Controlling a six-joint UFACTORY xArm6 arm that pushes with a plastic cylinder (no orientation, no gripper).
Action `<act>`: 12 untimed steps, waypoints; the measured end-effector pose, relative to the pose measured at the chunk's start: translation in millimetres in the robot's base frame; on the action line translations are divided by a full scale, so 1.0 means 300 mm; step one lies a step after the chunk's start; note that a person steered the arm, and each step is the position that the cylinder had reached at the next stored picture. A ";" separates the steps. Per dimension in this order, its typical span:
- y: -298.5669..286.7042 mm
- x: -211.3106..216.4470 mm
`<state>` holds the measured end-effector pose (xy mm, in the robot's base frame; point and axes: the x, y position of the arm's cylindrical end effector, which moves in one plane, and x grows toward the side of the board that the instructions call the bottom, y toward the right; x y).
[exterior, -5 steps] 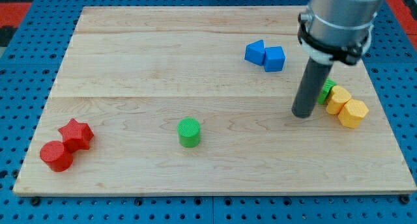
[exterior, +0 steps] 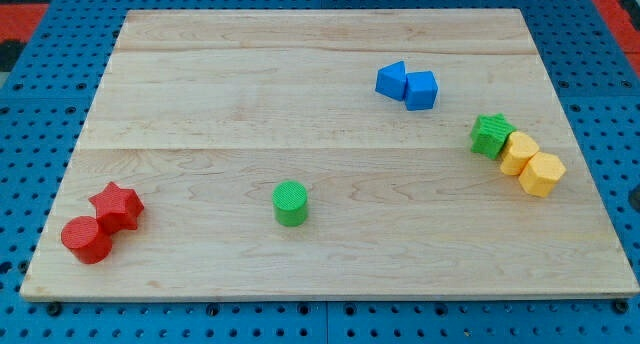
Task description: Separate the yellow heart from the yellow hexagon
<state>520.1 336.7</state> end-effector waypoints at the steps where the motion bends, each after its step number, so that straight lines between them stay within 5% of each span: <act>1: -0.002 -0.100; 3: -0.015 -0.136; 7: -0.766 -0.131; 12: -0.482 -0.225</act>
<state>452.6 192.2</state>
